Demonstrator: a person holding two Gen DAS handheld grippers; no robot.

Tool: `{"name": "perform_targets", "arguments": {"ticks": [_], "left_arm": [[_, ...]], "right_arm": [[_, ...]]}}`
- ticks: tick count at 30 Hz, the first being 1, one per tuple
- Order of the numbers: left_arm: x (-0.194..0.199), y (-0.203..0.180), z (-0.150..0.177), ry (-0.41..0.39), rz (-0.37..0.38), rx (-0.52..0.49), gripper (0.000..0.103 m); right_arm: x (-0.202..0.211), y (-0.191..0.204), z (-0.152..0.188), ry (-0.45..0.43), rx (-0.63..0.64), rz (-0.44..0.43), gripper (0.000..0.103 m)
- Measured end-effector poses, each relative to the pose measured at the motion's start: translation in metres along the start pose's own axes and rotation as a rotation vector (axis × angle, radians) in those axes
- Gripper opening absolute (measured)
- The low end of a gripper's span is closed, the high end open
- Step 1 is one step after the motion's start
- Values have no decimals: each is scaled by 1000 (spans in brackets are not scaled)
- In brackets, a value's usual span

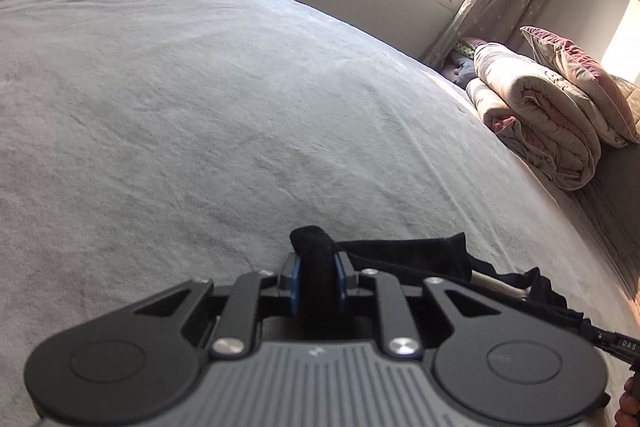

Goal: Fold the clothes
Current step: 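Fold the tee over with both grippers and open them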

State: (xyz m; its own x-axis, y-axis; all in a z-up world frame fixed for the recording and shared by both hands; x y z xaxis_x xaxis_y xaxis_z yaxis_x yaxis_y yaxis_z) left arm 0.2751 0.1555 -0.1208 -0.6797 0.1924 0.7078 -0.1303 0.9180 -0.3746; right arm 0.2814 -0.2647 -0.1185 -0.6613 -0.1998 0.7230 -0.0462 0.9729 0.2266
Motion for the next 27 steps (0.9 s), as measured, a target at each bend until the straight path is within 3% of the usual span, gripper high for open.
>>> {"name": "perform_targets", "arguments": {"ticks": [4,9,13,17,23,27], "left_arm": [[17,-18,8,-6,17,-81,34],[38,-43,22,-13,52,-193,34],[43,-53,44,17,44,-278,34],[40,-41,67,75,39,-289,33],[62,-38,74,64,38,-270,33],[65,-32,87,120,21,-263,32]], "right_arm": [[17,6,-4,-40,39,31,36],[35,32,4,-56,82,-16,37],[33,64,29,-10,189,-29,37],[29,57,51,28,203,11,37],[46,47,59,37,157,14,37],[52,46,70,74,162,35,37]]}}
Point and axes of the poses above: each gripper's, at about its wrist camera, not at the fingertips, and x roughly against the way its jaws point, y to its left, z to its underside, the point moved 8 cm from there along -x, roughly the way its jaws point, and after that the axes turned 10 degrees about y, right-handed, at the moved point
